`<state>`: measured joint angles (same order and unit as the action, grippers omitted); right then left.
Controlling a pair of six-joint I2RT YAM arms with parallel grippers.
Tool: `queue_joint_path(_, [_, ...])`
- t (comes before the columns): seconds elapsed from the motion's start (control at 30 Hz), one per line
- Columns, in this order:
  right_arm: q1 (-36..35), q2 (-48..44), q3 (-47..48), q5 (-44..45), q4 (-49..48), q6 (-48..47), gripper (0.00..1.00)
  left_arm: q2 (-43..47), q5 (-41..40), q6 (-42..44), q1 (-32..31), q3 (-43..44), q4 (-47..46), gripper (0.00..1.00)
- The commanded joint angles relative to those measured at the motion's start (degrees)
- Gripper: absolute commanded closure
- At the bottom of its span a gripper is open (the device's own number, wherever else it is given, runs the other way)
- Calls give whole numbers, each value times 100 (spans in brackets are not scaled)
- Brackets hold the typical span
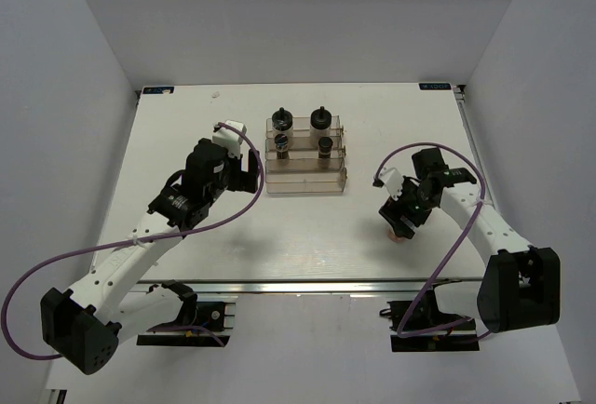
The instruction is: Organize the condiment bottles
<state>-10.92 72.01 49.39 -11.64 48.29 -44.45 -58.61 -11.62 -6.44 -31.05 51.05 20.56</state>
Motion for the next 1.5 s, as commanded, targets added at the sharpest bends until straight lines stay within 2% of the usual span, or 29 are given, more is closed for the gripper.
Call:
queue_joint_path(0.0, [28,-29,-78,92,-21,-143,16,51,-95,28,-15,-42,-25,2])
queue_joint_path(0.3, [28,-38,-140,57,-276,-82,24,104,-148,28,-15,-60,-34,2])
queue_joint_path(0.47, [20,-29,-131,-84,-338,-38,25,104,-174,28,-15,-51,-17,2])
queue_joint_path(0.57, [28,41,-140,-128,-364,-29,30,113,-192,28,-15,-51,-17,2])
queue_joint_path(0.6, [28,68,-140,-128,-356,-29,38,122,-209,37,-15,-51,-17,2])
queue_joint_path(0.67, [28,138,-131,-128,-329,-29,46,139,-209,37,-15,-68,-25,2])
queue_joint_path(0.7, [28,164,-122,-119,-294,-46,56,157,-227,37,-15,-69,-34,2])
queue_joint_path(0.77, [28,156,-79,-128,-250,-47,65,174,-227,46,-15,-77,-34,2])
queue_joint_path(0.8, [20,138,-43,-146,-224,-64,75,192,-244,46,-15,-77,-43,2])
queue_joint_path(0.87, [28,86,140,-242,-75,-64,83,209,-244,46,-15,-77,-43,2])
queue_joint_path(0.9, [28,77,229,-295,-5,-55,93,218,-253,46,-15,-77,-43,2])
queue_joint_path(1.0, [19,68,693,-689,373,32,100,262,-271,46,-15,-95,-61,2])
queue_joint_path(1.27, [-209,340,1802,-1534,787,471,100,280,-324,55,-15,-121,-87,2])
queue_joint_path(1.47, [-1025,823,2707,-1499,462,1069,100,315,-385,72,-15,-139,-104,2])
